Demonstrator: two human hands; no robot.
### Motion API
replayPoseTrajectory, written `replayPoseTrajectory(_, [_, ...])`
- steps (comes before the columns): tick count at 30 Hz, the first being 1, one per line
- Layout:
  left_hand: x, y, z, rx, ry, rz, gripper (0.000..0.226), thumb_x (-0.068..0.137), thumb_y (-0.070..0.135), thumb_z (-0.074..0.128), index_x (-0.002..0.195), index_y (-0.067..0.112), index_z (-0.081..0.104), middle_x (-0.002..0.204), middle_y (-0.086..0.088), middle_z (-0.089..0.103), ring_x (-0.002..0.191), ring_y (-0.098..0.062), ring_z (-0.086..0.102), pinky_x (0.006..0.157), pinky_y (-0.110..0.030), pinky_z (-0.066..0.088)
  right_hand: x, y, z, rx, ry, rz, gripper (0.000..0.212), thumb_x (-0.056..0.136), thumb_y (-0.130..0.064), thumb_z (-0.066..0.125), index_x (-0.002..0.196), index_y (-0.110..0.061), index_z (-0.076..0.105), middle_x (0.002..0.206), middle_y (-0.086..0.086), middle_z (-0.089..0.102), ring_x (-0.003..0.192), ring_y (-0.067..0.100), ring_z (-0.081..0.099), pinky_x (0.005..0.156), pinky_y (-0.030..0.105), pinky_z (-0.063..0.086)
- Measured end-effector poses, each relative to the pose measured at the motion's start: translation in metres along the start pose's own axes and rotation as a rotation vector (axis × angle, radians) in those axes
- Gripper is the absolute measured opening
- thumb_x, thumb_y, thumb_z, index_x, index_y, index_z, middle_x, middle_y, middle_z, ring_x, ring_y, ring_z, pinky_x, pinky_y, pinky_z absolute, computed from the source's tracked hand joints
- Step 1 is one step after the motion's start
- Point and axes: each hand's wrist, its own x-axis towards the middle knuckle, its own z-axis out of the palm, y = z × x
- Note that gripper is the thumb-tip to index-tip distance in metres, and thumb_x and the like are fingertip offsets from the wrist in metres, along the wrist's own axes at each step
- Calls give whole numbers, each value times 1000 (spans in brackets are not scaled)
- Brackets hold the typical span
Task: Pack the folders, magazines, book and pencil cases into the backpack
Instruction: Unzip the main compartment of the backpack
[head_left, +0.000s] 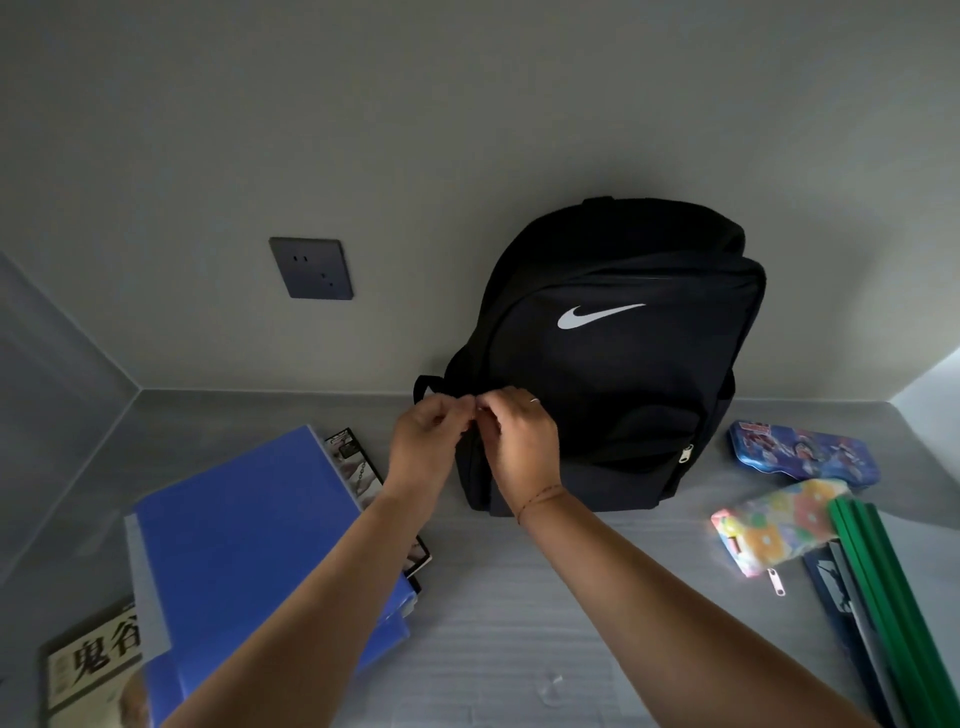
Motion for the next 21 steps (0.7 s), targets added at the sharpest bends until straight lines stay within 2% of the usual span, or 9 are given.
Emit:
replayPoseTrajectory(2, [3,-7,-3,-1,26,49,10,90,13,54,90,17,64,92,-1,65,90,-15,61,76,-17,45,3,4,-3,-32,26,-5,10,80,-17,61,76,-13,69,70,3,66,65,22,63,52,26,49])
replayPoseTrajectory(4, [7,-12,-2,145,28,138,25,85,8,59,106,21,56,104,8,58,100,-11,56,73,-8,42,3,5,-5,-53,46,-27,7,79,-16,64,76,-13,69,70,2,66,64,21,62,52,24,48])
replayPoseTrajectory(6, [12,-13,4,290,16,223,39,80,11,69,114,23,54,108,11,52,100,-5,51,71,-4,40,3,6,-6,-69,66,-52,11,81,-19,62,75,-13,70,70,1,66,64,19,62,53,23,47])
replayPoseTrajectory(9, [21,-9,18,373,76,324,39,77,16,72,114,19,59,107,6,56,99,-9,51,78,-14,39,7,9,-10,-80,98,-55,7,80,-16,65,75,-13,69,71,0,66,64,19,63,56,22,46])
replayPoseTrajectory(12, [25,-8,27,433,105,434,22,82,17,67,104,17,64,100,3,62,97,-16,56,80,-25,45,16,9,-18,-51,137,-56,5,81,-14,68,76,-12,70,72,0,67,66,19,63,59,22,48])
replayPoseTrajectory(14, [25,-7,29,433,122,440,13,86,18,64,98,15,67,95,1,64,92,-17,57,76,-24,44,26,5,-30,-17,188,-71,6,81,-14,69,76,-11,70,72,0,69,66,19,64,61,23,48])
replayPoseTrajectory(18, [29,-10,15,424,107,326,15,86,19,65,99,13,69,97,1,67,89,-12,59,71,-14,38,55,-1,-65,113,344,-6,7,79,-15,73,76,-9,71,74,1,71,64,16,64,64,28,53])
replayPoseTrajectory(21, [34,-4,4,413,54,260,16,82,20,70,97,15,70,98,1,69,89,-11,61,73,-15,41,67,-1,-83,226,311,58,8,78,-16,73,77,-9,71,75,0,70,65,10,63,66,25,54])
